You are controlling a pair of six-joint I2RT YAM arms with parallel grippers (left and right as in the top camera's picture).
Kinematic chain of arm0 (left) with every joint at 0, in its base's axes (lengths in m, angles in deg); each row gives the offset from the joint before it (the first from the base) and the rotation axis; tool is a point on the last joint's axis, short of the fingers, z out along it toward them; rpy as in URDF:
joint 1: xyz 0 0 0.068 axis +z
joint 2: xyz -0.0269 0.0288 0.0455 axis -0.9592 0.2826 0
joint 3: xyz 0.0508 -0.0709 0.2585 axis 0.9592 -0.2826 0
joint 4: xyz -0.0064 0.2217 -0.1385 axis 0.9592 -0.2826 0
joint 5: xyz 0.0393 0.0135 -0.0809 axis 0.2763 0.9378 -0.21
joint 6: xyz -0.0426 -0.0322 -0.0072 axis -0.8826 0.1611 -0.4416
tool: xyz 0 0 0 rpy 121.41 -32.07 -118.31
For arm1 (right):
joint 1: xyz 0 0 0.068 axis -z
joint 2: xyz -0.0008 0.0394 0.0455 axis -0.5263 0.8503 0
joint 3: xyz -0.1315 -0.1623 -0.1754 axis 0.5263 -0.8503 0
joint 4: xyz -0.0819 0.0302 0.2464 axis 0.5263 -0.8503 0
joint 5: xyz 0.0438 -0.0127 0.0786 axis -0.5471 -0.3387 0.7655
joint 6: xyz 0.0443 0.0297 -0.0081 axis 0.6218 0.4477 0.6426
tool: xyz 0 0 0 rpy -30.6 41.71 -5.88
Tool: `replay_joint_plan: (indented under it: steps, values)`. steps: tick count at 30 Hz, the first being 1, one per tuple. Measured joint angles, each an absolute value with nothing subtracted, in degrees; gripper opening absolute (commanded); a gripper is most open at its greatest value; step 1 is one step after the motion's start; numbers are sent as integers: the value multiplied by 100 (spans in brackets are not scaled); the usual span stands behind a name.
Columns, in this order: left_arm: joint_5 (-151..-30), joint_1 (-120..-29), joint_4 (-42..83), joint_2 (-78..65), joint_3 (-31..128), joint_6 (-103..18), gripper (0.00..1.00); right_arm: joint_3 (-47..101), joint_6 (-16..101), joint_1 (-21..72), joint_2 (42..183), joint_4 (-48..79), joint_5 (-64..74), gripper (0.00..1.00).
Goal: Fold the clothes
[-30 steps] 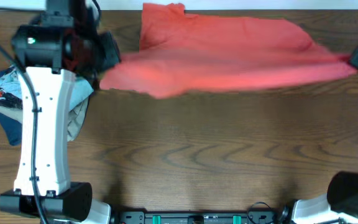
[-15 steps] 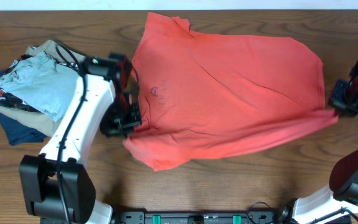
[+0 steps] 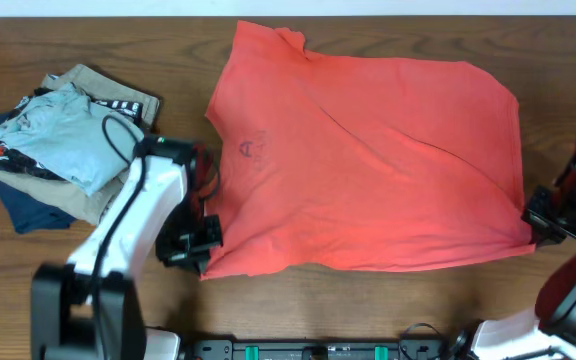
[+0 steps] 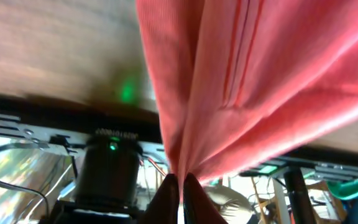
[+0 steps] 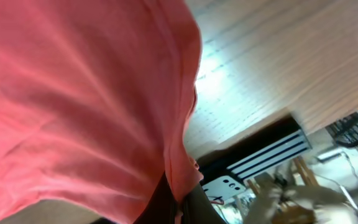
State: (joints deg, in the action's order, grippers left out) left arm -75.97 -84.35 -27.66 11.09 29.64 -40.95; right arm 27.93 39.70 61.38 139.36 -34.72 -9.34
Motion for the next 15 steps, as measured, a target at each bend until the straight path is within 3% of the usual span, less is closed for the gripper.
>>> replay_joint_plan:
  steps: [8, 15]
  values:
    - [-7693, -8435, -2830, -386, 2903, -4342, 6, 2734, 4002, 6141, 12786, -3474, -928, 2]
    - [-7697, -8435, -2381, -893, 2903, -4696, 6, 2707, 4015, 6141, 12622, -3468, -928, 3]
